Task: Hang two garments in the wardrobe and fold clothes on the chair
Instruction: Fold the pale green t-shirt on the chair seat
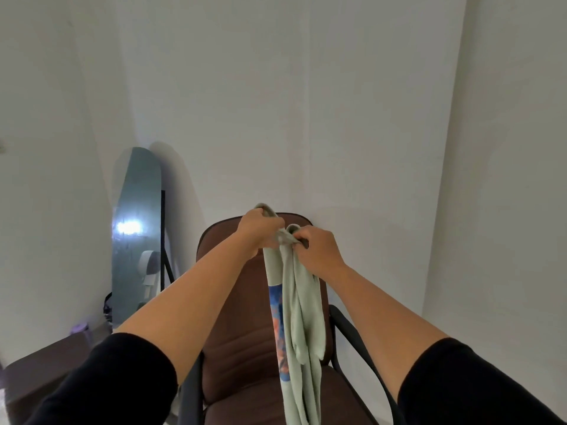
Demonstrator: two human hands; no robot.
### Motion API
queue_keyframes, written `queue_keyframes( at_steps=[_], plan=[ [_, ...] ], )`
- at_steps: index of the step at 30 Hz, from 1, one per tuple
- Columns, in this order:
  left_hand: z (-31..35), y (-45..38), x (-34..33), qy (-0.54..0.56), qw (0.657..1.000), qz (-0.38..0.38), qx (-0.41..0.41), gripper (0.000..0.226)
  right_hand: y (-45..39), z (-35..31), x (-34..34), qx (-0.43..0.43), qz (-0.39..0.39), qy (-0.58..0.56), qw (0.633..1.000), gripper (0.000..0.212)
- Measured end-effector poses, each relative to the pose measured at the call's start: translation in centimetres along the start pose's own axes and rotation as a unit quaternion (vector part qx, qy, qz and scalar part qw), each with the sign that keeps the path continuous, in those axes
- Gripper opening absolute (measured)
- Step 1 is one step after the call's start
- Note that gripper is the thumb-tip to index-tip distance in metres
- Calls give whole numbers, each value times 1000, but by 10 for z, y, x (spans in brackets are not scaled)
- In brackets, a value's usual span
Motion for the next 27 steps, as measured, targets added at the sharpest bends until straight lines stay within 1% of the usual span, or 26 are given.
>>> queue_keyframes(
  at_steps=[1, 2, 3, 4, 5, 6, 8, 9, 13, 16, 19, 21, 24, 25, 27],
  plan=[
    [-2, 2, 4, -105, 994, 31, -1, 38, 1, 1, 1, -2, -8, 1, 1000, 18],
    [-1, 5, 11, -181, 981, 71, -16, 43, 3, 2, 2, -2, -15, 7, 1000, 20],
    [3, 8, 16, -221, 967, 112, -50, 44, 4, 3, 4, -2, -21, 15, 1000, 20],
    [8, 8, 18, -237, 957, 135, -100, 44, 4, 4, 6, -1, -26, 21, 999, 21],
    [12, 9, 17, -245, 951, 125, -140, 44, 5, 5, 7, 1, -32, 23, 999, 22],
    [13, 10, 12, -248, 950, 89, -166, 44, 6, 5, 8, 4, -37, 22, 999, 22],
    [9, 11, -2, -251, 953, -5, -172, 41, 7, 4, 9, 12, -47, 15, 999, 23],
    [6, 12, -6, -259, 951, -28, -168, 37, 7, 4, 10, 14, -50, 10, 999, 23],
    [8, 15, -10, -295, 937, -18, -188, 18, 8, 4, 13, 13, -61, -2, 998, 22],
    [11, 18, -14, -348, 915, -29, -204, 19, 11, 6, 14, 6, -64, -11, 998, 24],
    [16, 18, -5, -362, 905, 26, -220, 21, 12, 9, 14, -2, -65, -8, 998, 30],
    [15, 17, 4, -355, 909, 47, -214, 21, 12, 9, 16, -6, -56, -18, 998, 35],
    [13, 23, 3, -305, 921, 18, -242, 15, 8, 6, 23, -9, -32, -24, 999, 36],
    [14, 28, 1, -293, 920, 7, -260, 18, 7, 5, 24, -9, -23, -25, 999, 35],
    [15, 31, -5, -317, 905, -13, -283, 24, 5, 5, 25, -7, -9, -23, 1000, 32]
  ],
)
Point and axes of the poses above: each hand's wrist, its own y-axis away from the middle knuckle, its own x-axis out of the back of the hand, z = x × y, the point moved 7 cm from there along -y, towards the middle knuckle, and after that the axes turned 11 degrees about -y, right-handed, at the moved point
